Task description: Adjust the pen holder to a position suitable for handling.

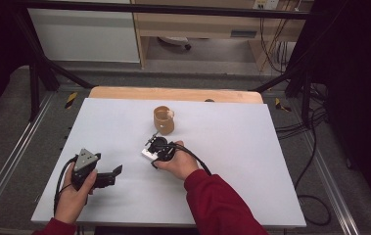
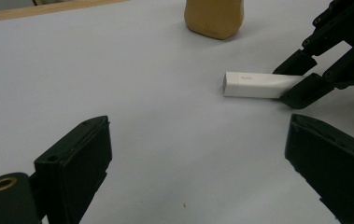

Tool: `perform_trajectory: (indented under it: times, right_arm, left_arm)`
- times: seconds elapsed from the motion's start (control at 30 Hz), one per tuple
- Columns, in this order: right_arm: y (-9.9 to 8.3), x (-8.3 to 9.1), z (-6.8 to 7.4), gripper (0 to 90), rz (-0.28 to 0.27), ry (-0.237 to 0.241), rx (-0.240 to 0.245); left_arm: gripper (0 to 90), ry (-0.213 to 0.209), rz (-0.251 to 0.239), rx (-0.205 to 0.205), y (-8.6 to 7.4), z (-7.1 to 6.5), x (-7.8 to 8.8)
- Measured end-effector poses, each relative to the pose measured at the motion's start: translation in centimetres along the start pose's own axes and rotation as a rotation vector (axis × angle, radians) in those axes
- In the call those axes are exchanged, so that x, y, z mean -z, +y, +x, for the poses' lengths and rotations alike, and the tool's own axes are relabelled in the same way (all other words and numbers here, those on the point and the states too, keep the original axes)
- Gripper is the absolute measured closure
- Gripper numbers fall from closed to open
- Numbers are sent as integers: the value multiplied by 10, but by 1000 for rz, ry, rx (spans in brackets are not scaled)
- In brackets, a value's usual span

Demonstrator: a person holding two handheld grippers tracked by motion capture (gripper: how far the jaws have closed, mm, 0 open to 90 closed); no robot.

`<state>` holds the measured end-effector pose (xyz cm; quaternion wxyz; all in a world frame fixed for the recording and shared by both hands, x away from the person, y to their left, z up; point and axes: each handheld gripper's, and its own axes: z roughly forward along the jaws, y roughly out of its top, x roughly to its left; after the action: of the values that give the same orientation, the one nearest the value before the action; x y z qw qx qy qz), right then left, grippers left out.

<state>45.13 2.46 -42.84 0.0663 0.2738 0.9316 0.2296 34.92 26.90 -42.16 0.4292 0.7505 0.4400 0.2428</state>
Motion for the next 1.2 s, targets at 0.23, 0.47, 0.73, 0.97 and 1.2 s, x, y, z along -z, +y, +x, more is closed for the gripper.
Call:
perform_trajectory:
  times: [0.23, 0.47, 0.73, 0.97, 1.2]
  right_arm:
    - [0, 0, -1, 671, 0, 4, -1]
    - [-1, 2, 0, 673, 7, 19, 13]
    - [-13, 24, 1, 674, -109, 25, 10]
    - [-32, 26, -1, 676, -143, 28, -11]
    - [-41, 25, 3, 675, -237, 19, -21]
  left_arm:
    - [72, 1, 0, 1, 0, 0, 0]
    - [72, 3, 0, 0, 0, 0, 0]
    - [74, 10, -29, 27, 2, 2, 2]
    - [76, 15, -38, 19, 3, 0, 3]
    - [77, -8, -53, 51, 4, 0, 4]
